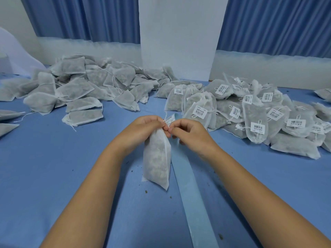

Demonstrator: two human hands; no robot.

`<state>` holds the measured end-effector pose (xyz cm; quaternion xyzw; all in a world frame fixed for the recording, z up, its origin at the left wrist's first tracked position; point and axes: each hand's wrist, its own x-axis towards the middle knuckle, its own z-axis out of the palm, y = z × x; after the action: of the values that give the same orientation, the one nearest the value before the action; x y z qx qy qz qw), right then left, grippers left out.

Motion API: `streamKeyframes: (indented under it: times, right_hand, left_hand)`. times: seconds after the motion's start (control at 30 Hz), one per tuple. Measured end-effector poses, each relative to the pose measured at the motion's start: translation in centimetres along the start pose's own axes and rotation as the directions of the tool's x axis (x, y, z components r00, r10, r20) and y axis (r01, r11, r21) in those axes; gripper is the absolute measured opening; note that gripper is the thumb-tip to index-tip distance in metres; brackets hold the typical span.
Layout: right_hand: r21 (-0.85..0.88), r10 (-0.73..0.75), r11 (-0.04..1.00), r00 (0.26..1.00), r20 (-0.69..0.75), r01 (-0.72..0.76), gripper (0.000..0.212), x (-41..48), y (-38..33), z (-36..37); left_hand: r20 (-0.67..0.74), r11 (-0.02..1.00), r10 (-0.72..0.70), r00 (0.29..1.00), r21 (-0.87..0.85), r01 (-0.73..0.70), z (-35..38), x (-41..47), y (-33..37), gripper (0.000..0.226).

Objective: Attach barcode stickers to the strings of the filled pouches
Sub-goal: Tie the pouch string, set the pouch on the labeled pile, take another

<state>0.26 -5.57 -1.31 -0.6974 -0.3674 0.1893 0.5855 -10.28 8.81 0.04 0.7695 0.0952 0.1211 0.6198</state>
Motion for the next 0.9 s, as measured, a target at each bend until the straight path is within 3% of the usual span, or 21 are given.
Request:
streamKeyframes:
  times: [0.17, 0.3, 0.4, 0.5, 0.63, 0.73, 0.9]
  right_hand:
    - [-0.044, -0.007, 0.999, 0.999, -0.054, 0.005, 0.018, 0.3, 0.2, -0.1]
    - [0.061, -0.041, 0.997, 0.998, -0.039, 0.044, 0.015, 0.2, 0.3, -0.1]
    - [0.123, -0.096, 0.988, 0.995, -0.018, 0.097, 0.020, 0.2, 0.5, 0.0]
    - [0.023, -0.150, 0.988, 0.988, -0.031, 0.151, 0.017, 0.3, 0.6, -0.2]
    - [-0.204, -0.223, 0.957, 0.973, -0.051, 0.208, 0.028, 0.2, 0.7, -0.1]
    - [-0.251, -0.167, 0.955, 0.986, -0.024, 0.156, 0.022, 0.3, 0.8, 0.0]
    - [-0.123, -0.024, 0.992, 0.999, 0.043, 0.029, 0.020, 0.3, 0.4, 0.1]
  left_hand:
    - [-0.152, 0.996, 0.003, 0.988, 0.084, 0.010, 0.2, 0.4, -0.2, 0.024]
    - [-0.179, 0.995, -0.035, 0.983, 0.088, 0.051, 0.2, 0.4, -0.2, 0.013]
    - [-0.176, 0.994, -0.053, 0.983, 0.087, 0.069, 0.2, 0.3, 0.0, 0.027]
    - [-0.177, 0.990, -0.054, 0.983, 0.119, 0.076, 0.1, 0.3, 0.1, 0.024]
    - [-0.174, 0.981, -0.051, 0.983, 0.174, 0.082, 0.1, 0.4, -0.2, 0.018]
    - [-0.181, 0.973, -0.026, 0.983, 0.221, 0.067, -0.1, 0.6, -0.6, 0.015]
    - [-0.172, 0.962, -0.002, 0.985, 0.270, 0.049, -0.1, 0.8, -1.1, 0.021]
